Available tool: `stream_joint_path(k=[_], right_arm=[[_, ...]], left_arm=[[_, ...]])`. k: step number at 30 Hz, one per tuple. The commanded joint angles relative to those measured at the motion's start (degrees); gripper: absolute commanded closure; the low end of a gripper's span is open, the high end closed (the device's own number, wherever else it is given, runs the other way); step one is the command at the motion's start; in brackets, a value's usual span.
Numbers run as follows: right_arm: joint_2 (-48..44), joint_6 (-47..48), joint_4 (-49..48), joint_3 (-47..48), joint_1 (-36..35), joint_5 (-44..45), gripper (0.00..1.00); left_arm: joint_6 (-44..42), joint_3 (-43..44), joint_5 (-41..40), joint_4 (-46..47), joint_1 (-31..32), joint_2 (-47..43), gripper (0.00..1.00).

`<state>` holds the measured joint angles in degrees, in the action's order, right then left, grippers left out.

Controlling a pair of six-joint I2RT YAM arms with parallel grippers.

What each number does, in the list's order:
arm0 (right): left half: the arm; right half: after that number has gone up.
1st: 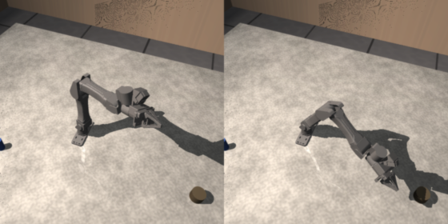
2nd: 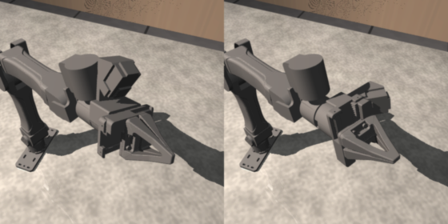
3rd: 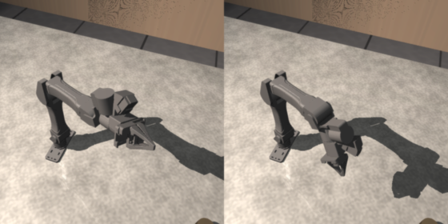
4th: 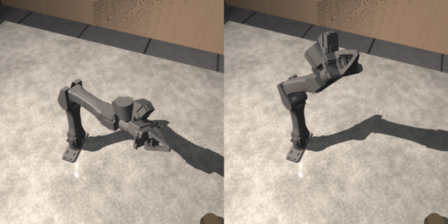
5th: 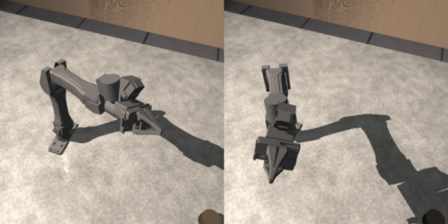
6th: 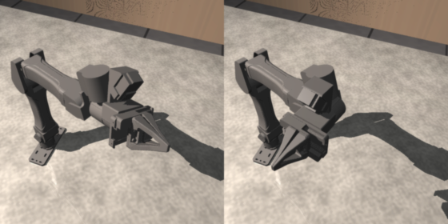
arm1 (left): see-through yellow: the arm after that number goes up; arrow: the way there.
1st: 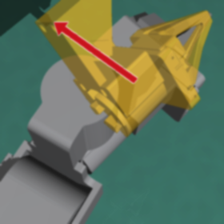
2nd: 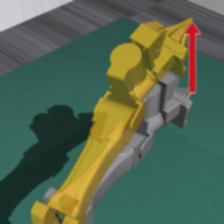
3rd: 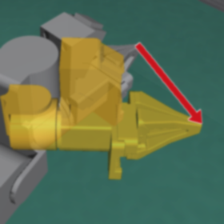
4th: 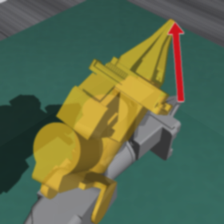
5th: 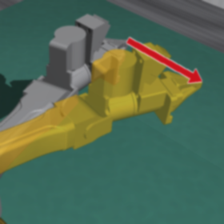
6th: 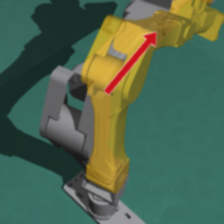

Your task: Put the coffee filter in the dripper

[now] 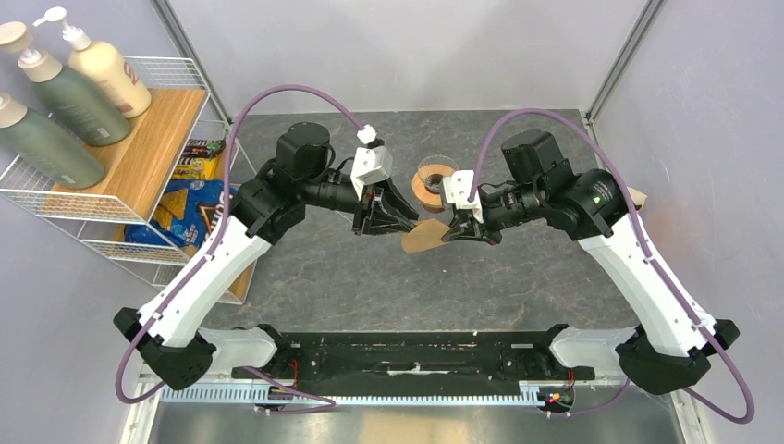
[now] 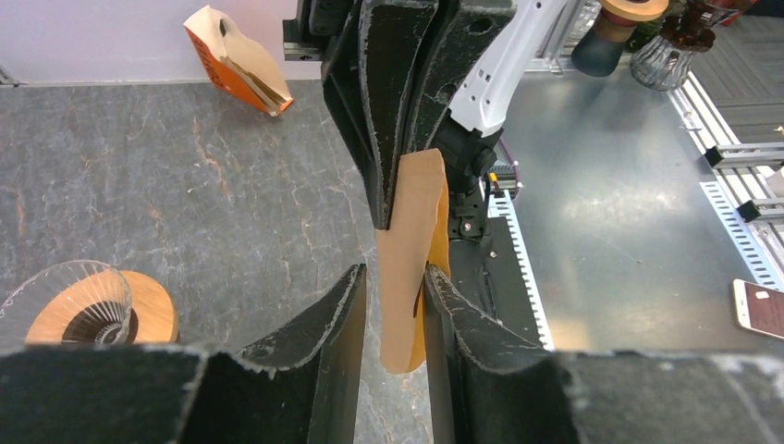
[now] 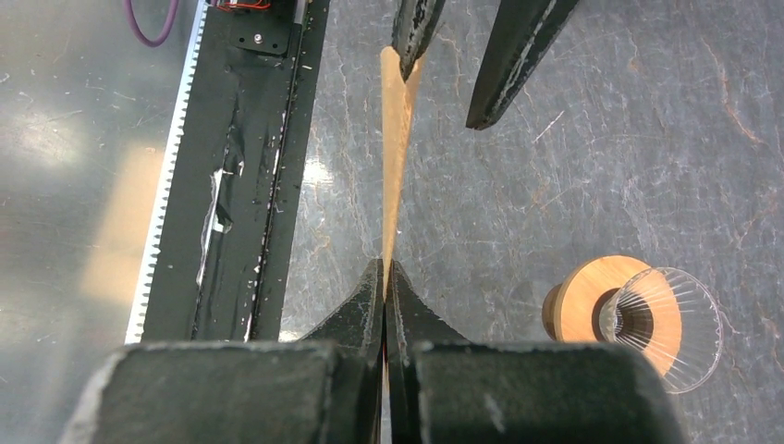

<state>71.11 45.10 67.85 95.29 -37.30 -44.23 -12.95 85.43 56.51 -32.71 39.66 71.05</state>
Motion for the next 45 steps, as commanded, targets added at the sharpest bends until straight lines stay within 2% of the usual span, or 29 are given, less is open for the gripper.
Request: stream_joint_path(k=[1,7,15,17,19,21,24,26,28,31,33,34,36,40,43,45], right_arm=[[-0.5,0.6,-0.2,1.2,-0.2,-2.0,1.0],[-0.6,-0.2,-0.4,1.1,-0.2,-2.1,1.0],[-0.3,-1.7,-1.2,1.3,-0.2,-2.8,1.0],[-0.3,-2.1,-1.2,1.2,-0.2,-3.1,1.0],[-0.3,-2.7,-1.2,1.4,-0.2,-2.6,1.0],[-0.4,-3.9,-0.6,1.6,-0.3,-1.1,0.88],[-0.8,-4.7,1.5,2.3,-0.2,1.2,0.67],[-1.1,-4.9,3.1,2.5,-0.2,2.4,0.61],[-1.5,-4.7,3.8,2.2,-0.1,3.2,0.65],[-1.6,-3.8,3.7,1.9,-0.1,2.4,0.82],[-0.8,-3.9,3.7,2.2,-0.1,1.2,0.98],[-0.4,-4.3,3.7,2.5,-0.2,0.8,1.0],[0.3,-5.7,2.7,3.0,-0.1,0.2,1.0],[1.0,-8.9,0.3,3.2,-0.1,-0.3,1.0],[1.4,-10.1,0.0,3.7,-0.1,-0.8,1.0],[1.6,-10.6,-0.3,4.0,-0.1,-0.9,1.0]], left_arm=[[-1.5,-1.0,-1.9,4.0,0.5,0.0,0.65],[-1.6,-3.0,2.0,4.3,0.7,0.2,0.66],[1.8,-7.0,1.2,9.5,2.0,0.4,0.67],[4.6,-7.8,1.5,12.4,2.1,0.5,0.72],[6.6,-7.8,2.2,13.8,2.0,0.6,0.87],[8.3,-7.6,2.7,14.0,1.7,0.6,0.98],[9.7,-7.5,3.3,13.2,1.1,0.1,0.98],[10.8,-7.2,3.1,12.7,0.5,0.0,0.98],[11.4,-6.3,3.3,11.4,0.2,0.3,0.98],[11.0,-4.7,4.0,9.2,0.4,1.2,0.98],[11.2,-4.2,3.4,9.4,0.3,1.6,0.98],[11.2,-4.3,3.3,10.0,0.4,1.6,0.95],[11.4,-5.4,2.7,11.6,0.6,1.2,0.76],[12.2,-7.9,2.6,14.4,1.7,0.5,0.56],[12.4,-9.0,2.1,15.8,2.6,0.2,0.54],[14.6,-9.6,1.5,17.0,2.8,0.2,0.58]])
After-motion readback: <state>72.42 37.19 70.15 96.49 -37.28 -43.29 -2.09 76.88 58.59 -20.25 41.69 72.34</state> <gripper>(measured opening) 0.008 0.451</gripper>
